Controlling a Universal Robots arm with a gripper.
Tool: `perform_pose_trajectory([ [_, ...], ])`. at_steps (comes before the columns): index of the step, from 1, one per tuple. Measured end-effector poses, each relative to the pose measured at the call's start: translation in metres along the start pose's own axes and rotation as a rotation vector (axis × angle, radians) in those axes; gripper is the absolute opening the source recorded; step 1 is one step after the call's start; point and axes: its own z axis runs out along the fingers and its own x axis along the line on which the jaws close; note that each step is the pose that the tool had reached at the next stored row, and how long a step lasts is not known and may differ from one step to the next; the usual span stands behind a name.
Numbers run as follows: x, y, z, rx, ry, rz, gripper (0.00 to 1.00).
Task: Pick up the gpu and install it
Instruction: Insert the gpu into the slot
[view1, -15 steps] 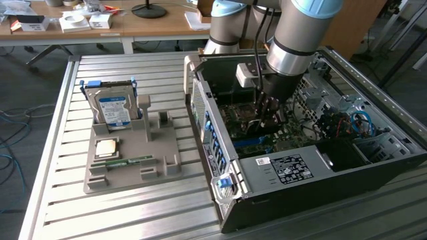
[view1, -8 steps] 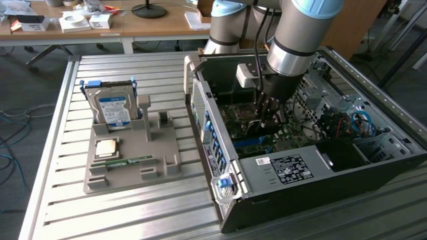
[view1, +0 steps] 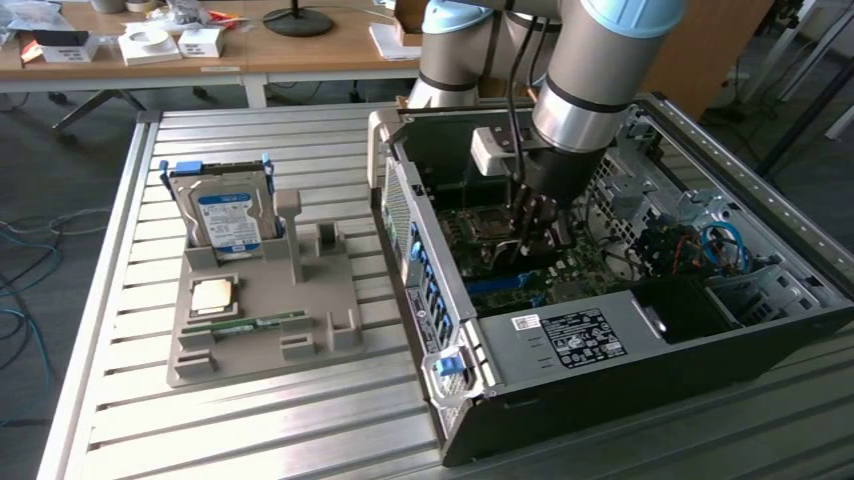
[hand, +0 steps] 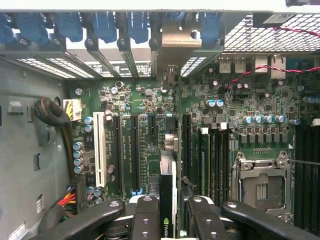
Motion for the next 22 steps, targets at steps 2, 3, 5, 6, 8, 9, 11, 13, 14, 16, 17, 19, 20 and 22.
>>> perform_pose_trajectory([
  [2,0.0000,0.0010,0.0000,0.0001,0.0000,0.000,0.26],
  [3,0.0001,0.0015,0.0000,0.0002,0.0000,0.000,0.26],
  [5,0.0001,0.0022,0.0000,0.0002,0.0000,0.000,0.26],
  [6,0.0001,0.0022,0.0000,0.0002,0.0000,0.000,0.26],
  [8,0.0001,0.0022,0.0000,0.0003,0.0000,0.000,0.26],
  [9,0.0001,0.0023,0.0000,0.0002,0.0000,0.000,0.26],
  [11,0.0002,0.0026,0.0010,0.0002,0.0000,0.000,0.26],
  [13,0.0002,0.0026,0.0025,0.0002,0.0001,0.000,0.26],
  [14,0.0002,0.0026,0.0030,0.0002,0.0000,0.000,0.26],
  [16,0.0003,0.0026,0.0037,0.0002,0.0001,0.000,0.26],
  [17,0.0003,0.0026,0.0037,0.0002,0.0001,0.000,0.26],
  [19,0.0003,0.0026,0.0037,0.0002,0.0001,0.000,0.26],
  [20,0.0003,0.0026,0.0039,0.0002,0.0000,0.000,0.26],
  [22,0.0003,0.0026,0.0053,0.0003,-0.0002,0.000,0.26],
])
